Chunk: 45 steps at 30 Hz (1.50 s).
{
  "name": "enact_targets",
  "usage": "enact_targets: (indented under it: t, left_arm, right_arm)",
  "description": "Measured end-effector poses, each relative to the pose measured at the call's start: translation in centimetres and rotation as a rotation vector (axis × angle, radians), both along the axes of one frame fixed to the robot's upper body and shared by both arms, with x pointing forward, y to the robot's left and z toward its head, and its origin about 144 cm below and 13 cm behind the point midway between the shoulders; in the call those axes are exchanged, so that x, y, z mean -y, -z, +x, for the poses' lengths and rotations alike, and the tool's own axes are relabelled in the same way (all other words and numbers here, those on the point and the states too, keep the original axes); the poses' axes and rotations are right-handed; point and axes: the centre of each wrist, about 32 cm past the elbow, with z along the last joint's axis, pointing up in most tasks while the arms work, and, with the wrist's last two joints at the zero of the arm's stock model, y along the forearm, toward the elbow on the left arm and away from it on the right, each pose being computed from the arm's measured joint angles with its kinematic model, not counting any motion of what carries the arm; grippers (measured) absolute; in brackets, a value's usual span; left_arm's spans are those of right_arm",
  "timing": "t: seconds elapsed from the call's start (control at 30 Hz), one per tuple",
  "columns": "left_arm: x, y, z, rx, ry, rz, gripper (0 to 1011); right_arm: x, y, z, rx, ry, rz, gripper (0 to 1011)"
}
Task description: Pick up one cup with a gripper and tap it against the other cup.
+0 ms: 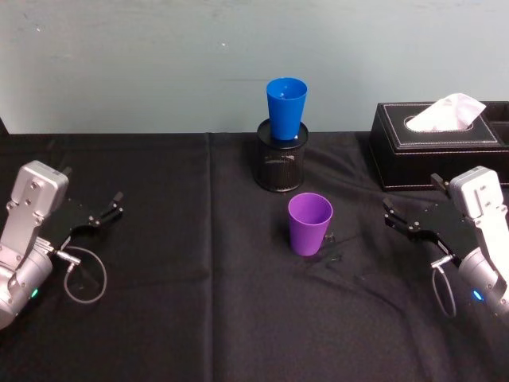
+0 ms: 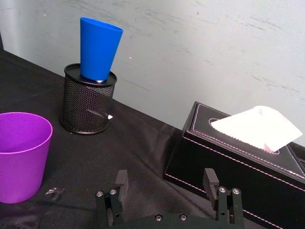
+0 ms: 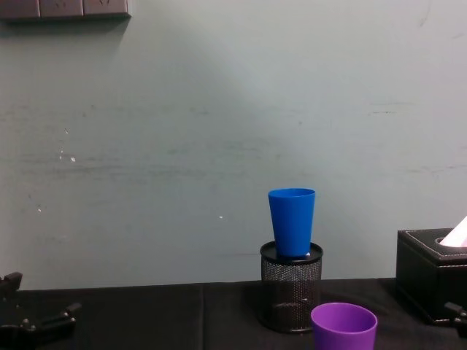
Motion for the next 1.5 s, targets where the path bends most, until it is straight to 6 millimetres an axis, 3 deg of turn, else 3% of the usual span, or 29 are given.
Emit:
enact_targets:
  t: [0.5, 0.8, 1.07, 1.5]
  left_arm:
    - [0.0, 0.0, 0.0, 0.000, 0.000, 0.000, 1000]
    - [0.0, 0.0, 0.0, 0.000, 0.000, 0.000, 1000]
    - [0.0, 0.0, 0.0, 0.000, 0.000, 0.000, 1000]
    - [0.0, 0.0, 0.0, 0.000, 0.000, 0.000, 1000]
  right_arm:
    - [0.0, 0.0, 0.0, 0.002, -0.002, -0.002, 1003]
    - [0.6, -0.8, -0.6, -0.022, -0.141, 0.005, 1003]
    - [0.8, -1.9, -0.4, -0.145, -0.308, 0.069, 1003]
    - [-0.5, -1.9, 0.9, -0.263, -0.461, 0.207, 1003]
